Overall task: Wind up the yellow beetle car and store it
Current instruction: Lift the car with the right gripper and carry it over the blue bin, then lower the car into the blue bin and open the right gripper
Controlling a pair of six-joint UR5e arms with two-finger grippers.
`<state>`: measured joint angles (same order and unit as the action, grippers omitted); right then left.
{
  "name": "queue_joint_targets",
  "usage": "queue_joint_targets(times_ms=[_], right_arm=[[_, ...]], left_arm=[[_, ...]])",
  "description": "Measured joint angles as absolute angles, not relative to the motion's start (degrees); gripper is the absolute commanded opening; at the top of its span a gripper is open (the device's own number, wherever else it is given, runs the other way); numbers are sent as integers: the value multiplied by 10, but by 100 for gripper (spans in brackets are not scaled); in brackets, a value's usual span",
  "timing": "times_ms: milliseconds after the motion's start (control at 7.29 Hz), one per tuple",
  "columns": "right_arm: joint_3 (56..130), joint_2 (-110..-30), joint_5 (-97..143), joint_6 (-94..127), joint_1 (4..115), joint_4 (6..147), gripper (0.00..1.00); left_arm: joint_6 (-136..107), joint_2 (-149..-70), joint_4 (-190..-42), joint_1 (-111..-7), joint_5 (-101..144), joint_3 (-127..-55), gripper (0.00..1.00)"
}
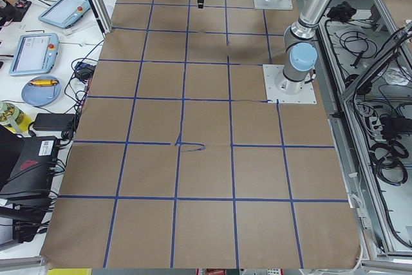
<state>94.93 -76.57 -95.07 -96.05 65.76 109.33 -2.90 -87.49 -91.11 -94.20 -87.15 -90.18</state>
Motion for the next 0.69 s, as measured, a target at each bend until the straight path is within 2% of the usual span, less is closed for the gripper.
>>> queue_joint_targets(times_ms=[274,686], right_arm=[[959,-763,-910,-1044,584,1069,0],[1010,-745,-885,-1106,547,1092,0]], left_arm=[[-29,-873,-908,-941,-871,-906,100],[-29,-871,-906,-939,-869,-908,100]])
